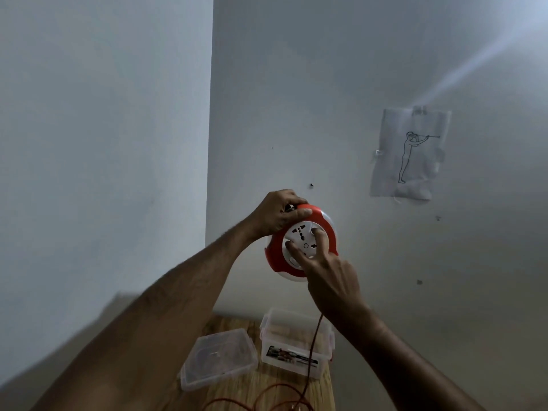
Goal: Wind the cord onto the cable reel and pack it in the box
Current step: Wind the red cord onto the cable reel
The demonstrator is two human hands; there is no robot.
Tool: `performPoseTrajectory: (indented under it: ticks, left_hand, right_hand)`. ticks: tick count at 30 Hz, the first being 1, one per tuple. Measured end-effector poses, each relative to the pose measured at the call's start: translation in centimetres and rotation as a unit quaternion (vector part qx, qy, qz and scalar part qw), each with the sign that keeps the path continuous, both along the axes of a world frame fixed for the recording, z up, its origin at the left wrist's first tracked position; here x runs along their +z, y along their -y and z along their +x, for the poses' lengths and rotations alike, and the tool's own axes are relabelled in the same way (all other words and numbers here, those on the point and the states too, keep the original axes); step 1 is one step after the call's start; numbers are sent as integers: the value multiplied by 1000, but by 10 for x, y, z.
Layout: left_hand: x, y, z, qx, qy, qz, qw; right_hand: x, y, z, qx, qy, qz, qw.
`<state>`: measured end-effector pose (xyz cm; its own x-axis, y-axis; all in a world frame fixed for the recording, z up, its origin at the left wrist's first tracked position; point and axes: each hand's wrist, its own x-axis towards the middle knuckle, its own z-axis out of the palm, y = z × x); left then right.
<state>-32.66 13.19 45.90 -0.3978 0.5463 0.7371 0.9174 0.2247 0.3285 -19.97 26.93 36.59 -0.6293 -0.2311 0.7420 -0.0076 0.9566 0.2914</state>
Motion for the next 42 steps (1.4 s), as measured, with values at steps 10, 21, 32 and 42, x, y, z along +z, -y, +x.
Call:
performPoseTrajectory:
  ticks: [10, 21, 32, 42]
  left_hand:
    - [-2, -5, 2, 14, 1, -12, 1000]
    - [-8, -4, 1, 18, -9, 15, 1000]
    - [-17, -7, -2, 17, -11, 6, 1000]
    - [-14, -1, -6, 15, 2, 20, 1000]
  right_hand:
    - [22, 5, -5, 53, -33, -50, 997]
    - [8, 35, -15, 115, -136, -511, 841]
    - [38, 61, -20, 152, -48, -969, 190]
    - [21, 46, 0, 178, -46, -707, 683]
